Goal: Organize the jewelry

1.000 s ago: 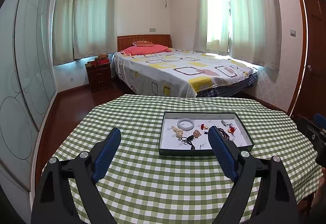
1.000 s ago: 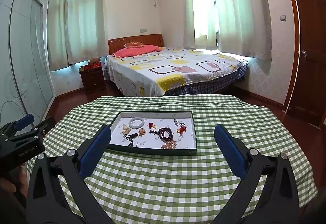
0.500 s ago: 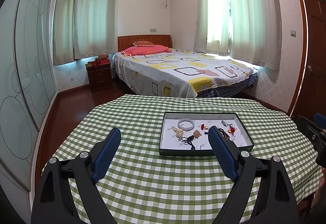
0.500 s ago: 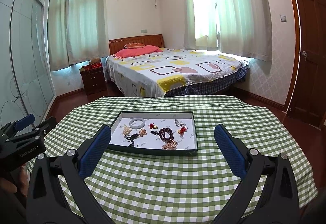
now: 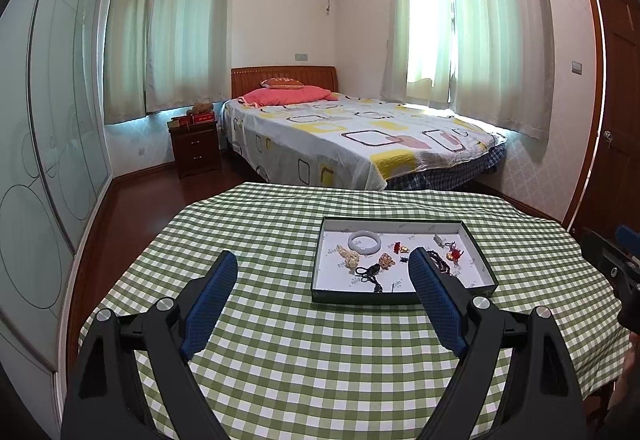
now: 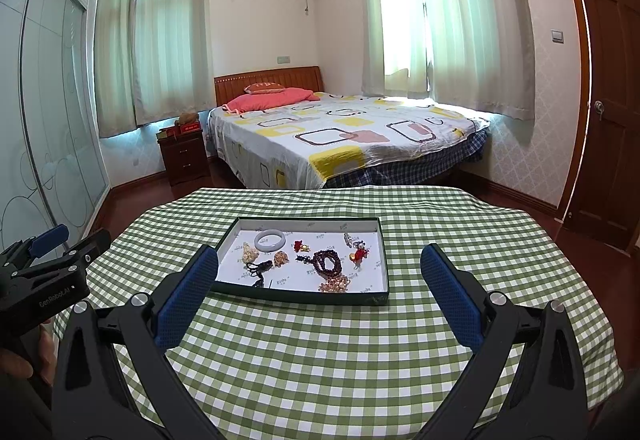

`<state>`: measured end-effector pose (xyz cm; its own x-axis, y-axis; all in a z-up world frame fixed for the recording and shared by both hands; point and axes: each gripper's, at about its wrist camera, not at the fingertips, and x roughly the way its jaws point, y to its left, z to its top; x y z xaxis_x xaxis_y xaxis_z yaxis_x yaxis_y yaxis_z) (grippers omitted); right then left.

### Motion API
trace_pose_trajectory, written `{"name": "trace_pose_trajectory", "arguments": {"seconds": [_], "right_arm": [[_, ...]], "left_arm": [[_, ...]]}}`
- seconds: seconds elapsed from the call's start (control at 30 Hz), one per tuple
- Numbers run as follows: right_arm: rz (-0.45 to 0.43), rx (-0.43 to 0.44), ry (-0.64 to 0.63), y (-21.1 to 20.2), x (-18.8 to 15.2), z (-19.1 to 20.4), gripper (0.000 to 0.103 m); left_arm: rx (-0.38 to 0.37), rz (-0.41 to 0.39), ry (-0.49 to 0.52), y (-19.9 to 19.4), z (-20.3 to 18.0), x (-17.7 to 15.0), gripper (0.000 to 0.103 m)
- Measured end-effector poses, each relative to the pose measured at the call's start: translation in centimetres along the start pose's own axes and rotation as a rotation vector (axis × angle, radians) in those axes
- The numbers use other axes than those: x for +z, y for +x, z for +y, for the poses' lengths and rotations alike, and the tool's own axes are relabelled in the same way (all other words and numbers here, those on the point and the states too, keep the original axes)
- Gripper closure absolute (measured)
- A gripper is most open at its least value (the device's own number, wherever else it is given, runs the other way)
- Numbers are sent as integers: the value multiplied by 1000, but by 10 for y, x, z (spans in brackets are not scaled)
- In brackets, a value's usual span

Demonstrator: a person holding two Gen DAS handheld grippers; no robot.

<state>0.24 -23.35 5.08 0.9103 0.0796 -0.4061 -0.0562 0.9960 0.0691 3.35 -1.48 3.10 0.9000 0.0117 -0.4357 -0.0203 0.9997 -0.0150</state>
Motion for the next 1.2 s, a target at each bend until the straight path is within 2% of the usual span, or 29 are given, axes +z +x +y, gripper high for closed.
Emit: {"name": "trace_pose_trajectory", "arguments": {"seconds": [0.73, 1.07, 1.2], "right_arm": [[1, 1, -2, 1, -1, 2, 4], [7, 4, -3, 3, -3, 4, 4], [15, 6, -3, 6, -6, 5, 4]], "left_arm": [[-12, -18, 21, -5, -1, 1, 19], [16, -28, 44, -4, -6, 0, 19], [-12, -30, 28, -3, -5, -1, 18]]}}
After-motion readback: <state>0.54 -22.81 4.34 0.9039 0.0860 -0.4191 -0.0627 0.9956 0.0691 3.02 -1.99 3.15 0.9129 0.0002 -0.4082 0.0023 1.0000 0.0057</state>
